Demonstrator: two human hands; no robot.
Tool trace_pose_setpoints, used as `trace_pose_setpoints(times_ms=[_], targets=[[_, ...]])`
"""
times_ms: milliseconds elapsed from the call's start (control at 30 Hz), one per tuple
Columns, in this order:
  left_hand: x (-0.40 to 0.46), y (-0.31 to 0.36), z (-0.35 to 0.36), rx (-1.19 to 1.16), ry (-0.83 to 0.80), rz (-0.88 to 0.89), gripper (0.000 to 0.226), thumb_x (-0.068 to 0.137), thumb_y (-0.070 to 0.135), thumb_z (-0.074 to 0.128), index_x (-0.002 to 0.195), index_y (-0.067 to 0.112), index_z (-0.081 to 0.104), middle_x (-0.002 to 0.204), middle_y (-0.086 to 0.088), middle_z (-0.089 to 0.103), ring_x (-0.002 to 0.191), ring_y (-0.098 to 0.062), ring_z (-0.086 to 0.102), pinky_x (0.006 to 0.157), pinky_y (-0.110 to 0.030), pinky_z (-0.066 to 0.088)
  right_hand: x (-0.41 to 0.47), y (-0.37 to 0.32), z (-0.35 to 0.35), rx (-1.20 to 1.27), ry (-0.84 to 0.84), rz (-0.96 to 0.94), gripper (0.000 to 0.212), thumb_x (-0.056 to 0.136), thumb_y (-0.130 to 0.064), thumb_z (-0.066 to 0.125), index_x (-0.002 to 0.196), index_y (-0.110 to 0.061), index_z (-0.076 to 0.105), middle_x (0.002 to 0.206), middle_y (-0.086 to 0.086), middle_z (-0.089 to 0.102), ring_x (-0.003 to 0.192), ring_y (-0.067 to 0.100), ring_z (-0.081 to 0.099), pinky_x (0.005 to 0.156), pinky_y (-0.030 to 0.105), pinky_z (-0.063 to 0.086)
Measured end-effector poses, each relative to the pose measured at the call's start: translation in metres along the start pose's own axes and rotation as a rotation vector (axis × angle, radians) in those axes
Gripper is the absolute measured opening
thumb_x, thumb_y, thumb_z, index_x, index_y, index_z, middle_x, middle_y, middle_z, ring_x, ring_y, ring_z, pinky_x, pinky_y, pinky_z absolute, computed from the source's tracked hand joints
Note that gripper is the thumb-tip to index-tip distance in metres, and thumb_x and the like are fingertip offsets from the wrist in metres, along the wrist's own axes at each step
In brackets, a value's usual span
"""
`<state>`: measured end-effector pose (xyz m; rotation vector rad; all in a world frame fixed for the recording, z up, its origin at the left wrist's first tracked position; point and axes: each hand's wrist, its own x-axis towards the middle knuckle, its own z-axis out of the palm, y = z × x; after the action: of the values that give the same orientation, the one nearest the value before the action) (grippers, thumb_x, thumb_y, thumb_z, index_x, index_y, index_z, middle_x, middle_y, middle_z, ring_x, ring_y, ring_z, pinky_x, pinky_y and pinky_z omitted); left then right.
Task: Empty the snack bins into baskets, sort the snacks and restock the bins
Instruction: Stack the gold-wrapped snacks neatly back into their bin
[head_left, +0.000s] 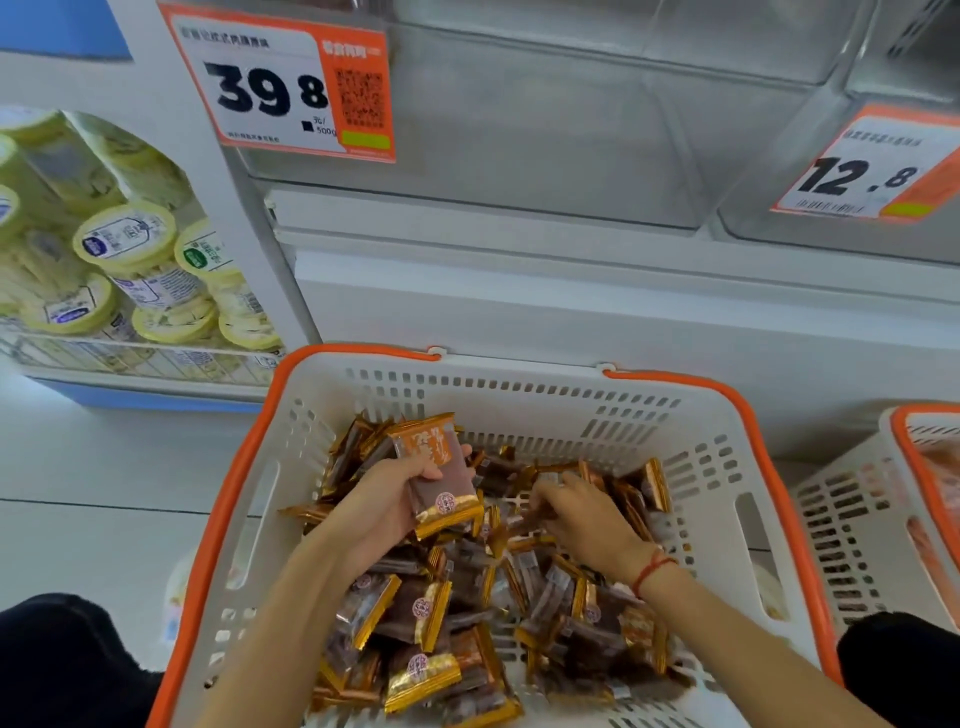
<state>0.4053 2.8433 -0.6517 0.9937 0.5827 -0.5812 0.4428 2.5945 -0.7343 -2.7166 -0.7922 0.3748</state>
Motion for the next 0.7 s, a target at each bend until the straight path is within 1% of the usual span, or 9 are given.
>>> trace_pose_setpoints(times_ms=[67,133,200,300,400,467,567,633,700], targets=[[0.0,0.0,0.005,0.063,0.007,0.021,0.033,0.096,0.0,0.043,0.124,0.004,0.058,0.116,-0.013,0.07,0.104,-0.024,0.067,0.08,-0.033,0.057,-0.004,-0.001,-0.031,0.438,-0.083,0.249,0.021,0.087,-0.022,0.07,0.107,-0.02,0.063,0.104,-0.003,0.068,0.099,0.01,0.061,0.078,0.023,0.048],[-0.001,0.001,0.009,0.12,0.017,0.033,0.03,0.094,-0.004,0.046,0.121,0.001,0.058,0.106,-0.014,0.071,0.093,-0.023,0.069,0.074,-0.028,0.057,-0.006,-0.004,-0.06,0.794,-0.139,0.389,0.022,0.089,-0.027,0.068,0.111,-0.024,0.067,0.107,-0.006,0.07,0.099,0.006,0.065,0.082,0.019,0.05],[-0.004,0.001,0.012,0.217,0.028,0.043,0.033,0.091,-0.007,0.052,0.122,0.005,0.057,0.105,-0.015,0.069,0.088,-0.023,0.068,0.071,-0.027,0.057,-0.011,-0.009,-0.086,1.118,-0.146,0.458,0.023,0.092,-0.025,0.064,0.114,-0.025,0.067,0.109,-0.003,0.071,0.101,0.012,0.067,0.086,0.025,0.052],[-0.009,0.007,0.014,0.45,0.0,0.034,0.051,0.084,-0.011,0.06,0.127,0.016,0.054,0.116,-0.011,0.066,0.104,-0.026,0.064,0.091,-0.039,0.051,-0.019,-0.011,-0.116,1.404,-0.182,0.417,0.038,0.087,-0.02,0.067,0.125,-0.016,0.061,0.119,0.008,0.068,0.109,0.023,0.065,0.088,0.036,0.054],[-0.014,0.016,0.018,0.809,0.058,0.029,0.063,0.075,-0.007,0.071,0.128,0.018,0.049,0.124,-0.006,0.058,0.113,-0.025,0.057,0.096,-0.042,0.05,-0.025,-0.016,-0.136,1.244,-0.182,0.368,0.038,0.085,-0.005,0.067,0.118,-0.023,0.063,0.118,0.01,0.066,0.105,0.022,0.066,0.083,0.031,0.056],[-0.018,0.021,0.021,0.897,0.157,0.108,0.058,0.074,-0.001,0.076,0.125,0.015,0.054,0.118,-0.005,0.06,0.104,-0.017,0.057,0.087,-0.032,0.051,-0.029,-0.017,-0.147,0.998,-0.159,0.315,0.039,0.082,-0.005,0.071,0.114,-0.026,0.063,0.117,0.004,0.065,0.105,0.019,0.065,0.084,0.029,0.054],[-0.023,0.022,0.022,0.828,0.202,0.325,0.03,0.074,0.011,0.082,0.101,0.017,0.071,0.09,0.006,0.073,0.088,-0.007,0.067,0.084,-0.023,0.053,-0.031,-0.019,-0.163,0.756,-0.146,0.237,0.028,0.082,-0.015,0.075,0.108,-0.022,0.067,0.109,-0.002,0.069,0.103,0.011,0.064,0.096,0.032,0.051],[-0.031,0.019,0.032,0.68,0.18,0.331,0.018,0.075,0.023,0.082,0.091,0.02,0.075,0.076,0.012,0.074,0.078,0.001,0.068,0.074,-0.01,0.051,-0.029,-0.027,-0.166,0.682,-0.184,0.146,0.022,0.083,-0.022,0.075,0.105,-0.026,0.07,0.103,-0.007,0.071,0.098,0.009,0.066,0.093,0.028,0.05],[-0.027,0.011,0.04,0.558,0.18,0.258,0.041,0.066,0.05,0.083,0.09,0.018,0.076,0.083,0.007,0.076,0.088,-0.006,0.069,0.092,-0.021,0.049,-0.025,-0.041,-0.161,0.685,-0.191,0.084,0.023,0.083,-0.026,0.075,0.105,-0.028,0.07,0.099,-0.011,0.072,0.094,0.009,0.068,0.087,0.025,0.051]])
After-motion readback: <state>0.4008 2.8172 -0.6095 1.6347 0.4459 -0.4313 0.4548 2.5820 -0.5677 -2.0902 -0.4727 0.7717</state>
